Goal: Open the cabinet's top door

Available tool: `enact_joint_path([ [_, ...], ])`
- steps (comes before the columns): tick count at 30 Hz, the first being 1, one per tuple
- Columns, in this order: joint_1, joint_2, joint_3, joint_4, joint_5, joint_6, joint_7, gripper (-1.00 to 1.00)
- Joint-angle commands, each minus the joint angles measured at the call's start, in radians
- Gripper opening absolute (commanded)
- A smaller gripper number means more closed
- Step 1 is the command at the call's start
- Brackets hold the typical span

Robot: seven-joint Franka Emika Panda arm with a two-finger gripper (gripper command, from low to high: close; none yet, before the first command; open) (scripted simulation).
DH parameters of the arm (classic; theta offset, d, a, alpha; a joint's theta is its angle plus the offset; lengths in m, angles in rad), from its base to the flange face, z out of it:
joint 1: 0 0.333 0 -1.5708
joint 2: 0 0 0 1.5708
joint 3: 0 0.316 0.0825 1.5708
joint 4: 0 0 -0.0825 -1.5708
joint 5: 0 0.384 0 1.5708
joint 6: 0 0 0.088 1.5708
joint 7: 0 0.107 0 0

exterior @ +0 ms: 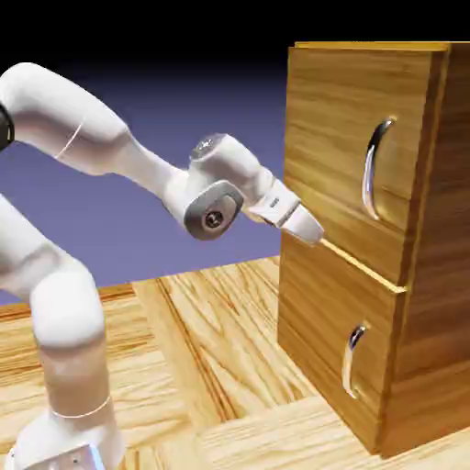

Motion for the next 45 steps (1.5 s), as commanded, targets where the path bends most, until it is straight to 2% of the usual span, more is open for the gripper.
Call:
enact_joint_path([
  [1,0.012,-0.010,-0.018,0.007,-0.044,0.002,0.029,0.00],
  [45,0.520,-0.444,-0.821,0.329,-1.957,0.088,1.287,0.00],
])
